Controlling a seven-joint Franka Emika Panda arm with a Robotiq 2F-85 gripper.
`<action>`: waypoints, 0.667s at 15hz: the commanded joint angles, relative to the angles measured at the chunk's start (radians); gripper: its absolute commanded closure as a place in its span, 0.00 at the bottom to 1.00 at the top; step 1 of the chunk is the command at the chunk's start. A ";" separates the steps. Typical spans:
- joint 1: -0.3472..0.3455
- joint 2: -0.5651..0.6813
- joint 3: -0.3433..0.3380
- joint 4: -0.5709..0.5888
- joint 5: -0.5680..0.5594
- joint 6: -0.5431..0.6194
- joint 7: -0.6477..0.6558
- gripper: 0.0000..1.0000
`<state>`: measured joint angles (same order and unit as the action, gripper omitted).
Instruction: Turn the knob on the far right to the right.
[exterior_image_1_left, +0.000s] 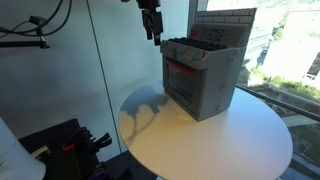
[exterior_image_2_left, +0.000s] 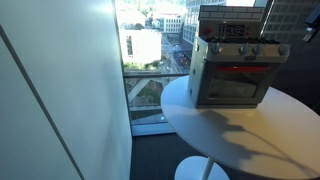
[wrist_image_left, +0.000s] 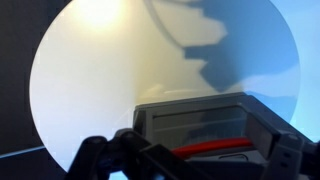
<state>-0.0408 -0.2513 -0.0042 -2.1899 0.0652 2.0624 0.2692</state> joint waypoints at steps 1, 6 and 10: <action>0.005 -0.034 0.008 0.029 -0.012 -0.086 -0.031 0.00; 0.004 -0.055 0.023 0.058 -0.032 -0.174 -0.028 0.00; 0.004 -0.053 0.026 0.036 -0.028 -0.147 -0.018 0.00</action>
<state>-0.0368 -0.3048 0.0220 -2.1555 0.0369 1.9176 0.2514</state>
